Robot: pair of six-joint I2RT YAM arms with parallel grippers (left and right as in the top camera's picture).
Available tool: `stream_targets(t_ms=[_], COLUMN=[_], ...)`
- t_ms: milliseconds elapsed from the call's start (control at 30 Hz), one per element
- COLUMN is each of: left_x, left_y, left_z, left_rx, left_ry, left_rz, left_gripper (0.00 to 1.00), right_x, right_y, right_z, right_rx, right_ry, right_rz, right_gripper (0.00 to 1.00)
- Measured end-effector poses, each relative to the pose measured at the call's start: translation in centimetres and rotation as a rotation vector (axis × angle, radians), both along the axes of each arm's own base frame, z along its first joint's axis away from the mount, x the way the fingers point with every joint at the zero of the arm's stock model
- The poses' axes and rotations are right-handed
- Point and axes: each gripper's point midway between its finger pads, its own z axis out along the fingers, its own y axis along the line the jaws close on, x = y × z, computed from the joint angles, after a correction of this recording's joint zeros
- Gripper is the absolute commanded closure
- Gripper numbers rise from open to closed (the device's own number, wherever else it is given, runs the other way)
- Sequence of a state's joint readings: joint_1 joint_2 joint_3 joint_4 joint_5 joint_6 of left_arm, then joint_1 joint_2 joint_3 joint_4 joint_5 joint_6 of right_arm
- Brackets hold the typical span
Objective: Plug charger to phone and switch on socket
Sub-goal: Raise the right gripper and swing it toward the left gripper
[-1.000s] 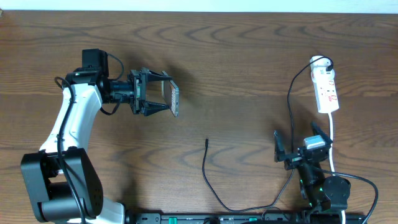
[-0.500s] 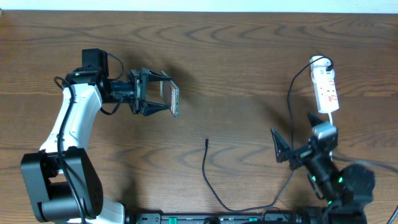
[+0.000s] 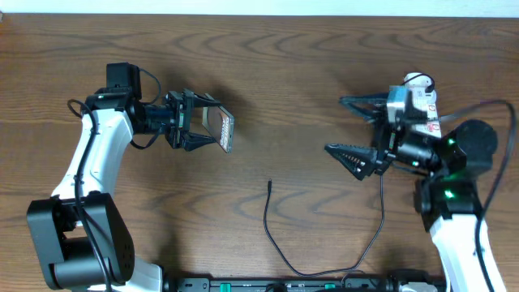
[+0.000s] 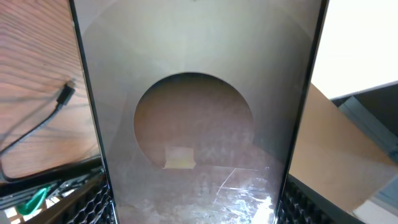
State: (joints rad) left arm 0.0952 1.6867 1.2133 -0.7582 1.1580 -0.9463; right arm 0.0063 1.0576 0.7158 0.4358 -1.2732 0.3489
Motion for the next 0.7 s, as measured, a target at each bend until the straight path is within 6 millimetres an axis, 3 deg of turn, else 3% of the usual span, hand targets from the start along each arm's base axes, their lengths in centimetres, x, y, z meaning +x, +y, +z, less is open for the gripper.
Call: stream_targets(t_ms=[300, 700], left_x=[0.1, 0.1], left_y=[0.3, 0.3], left_z=[-0.4, -0.5], left_rx=[0.029, 0.031], left_ry=[0.002, 0.002], left_rz=[0.008, 0.008], left_gripper=[0.93, 0.92], right_x=[0.2, 0.1], right_y=[2.4, 2.4], right_z=[-2.4, -2.5], right_rx=[0.057, 0.064], right_ry=[0.33, 0.376], right_rz=[0.172, 0.182], right_gripper=[0.01, 0.01])
